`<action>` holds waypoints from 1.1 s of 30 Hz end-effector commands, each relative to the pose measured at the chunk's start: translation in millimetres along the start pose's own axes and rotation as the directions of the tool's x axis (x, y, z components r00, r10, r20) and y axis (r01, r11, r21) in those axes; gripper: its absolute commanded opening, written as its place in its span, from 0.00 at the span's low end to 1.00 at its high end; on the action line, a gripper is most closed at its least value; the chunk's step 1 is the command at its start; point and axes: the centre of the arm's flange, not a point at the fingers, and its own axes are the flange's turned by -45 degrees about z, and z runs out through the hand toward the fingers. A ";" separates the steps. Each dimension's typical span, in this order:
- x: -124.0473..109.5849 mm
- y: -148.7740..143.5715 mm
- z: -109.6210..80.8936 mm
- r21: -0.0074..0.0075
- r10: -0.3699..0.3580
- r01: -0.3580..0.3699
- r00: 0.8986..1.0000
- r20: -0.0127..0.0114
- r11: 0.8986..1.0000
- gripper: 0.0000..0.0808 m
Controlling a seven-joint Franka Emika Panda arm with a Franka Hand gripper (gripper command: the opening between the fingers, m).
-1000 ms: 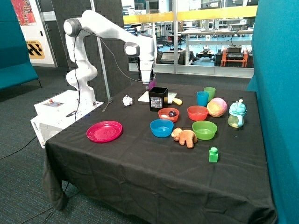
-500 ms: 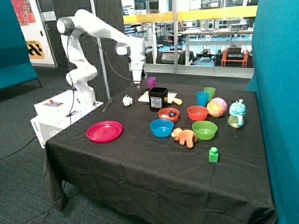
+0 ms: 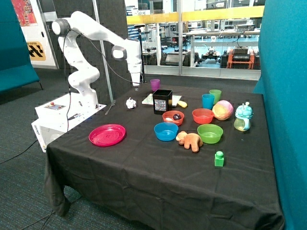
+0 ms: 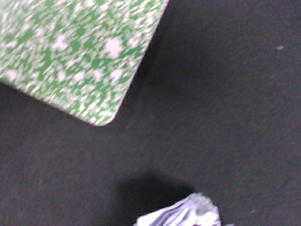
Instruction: Throw away the rubbish paper
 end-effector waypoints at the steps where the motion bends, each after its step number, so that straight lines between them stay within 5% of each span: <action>1: -22.5 -31.3 9.4 0.000 -0.119 0.119 0.993 0.001 0.993 0.92; 13: -31.3 -19.9 43.0 0.000 -0.068 0.068 0.998 0.001 0.998 1.00; 21: -38.8 -17.2 71.4 0.000 -0.047 0.047 0.999 0.001 0.999 0.96; 33: -40.6 -10.9 88.2 0.000 -0.035 0.035 0.999 0.001 0.999 0.91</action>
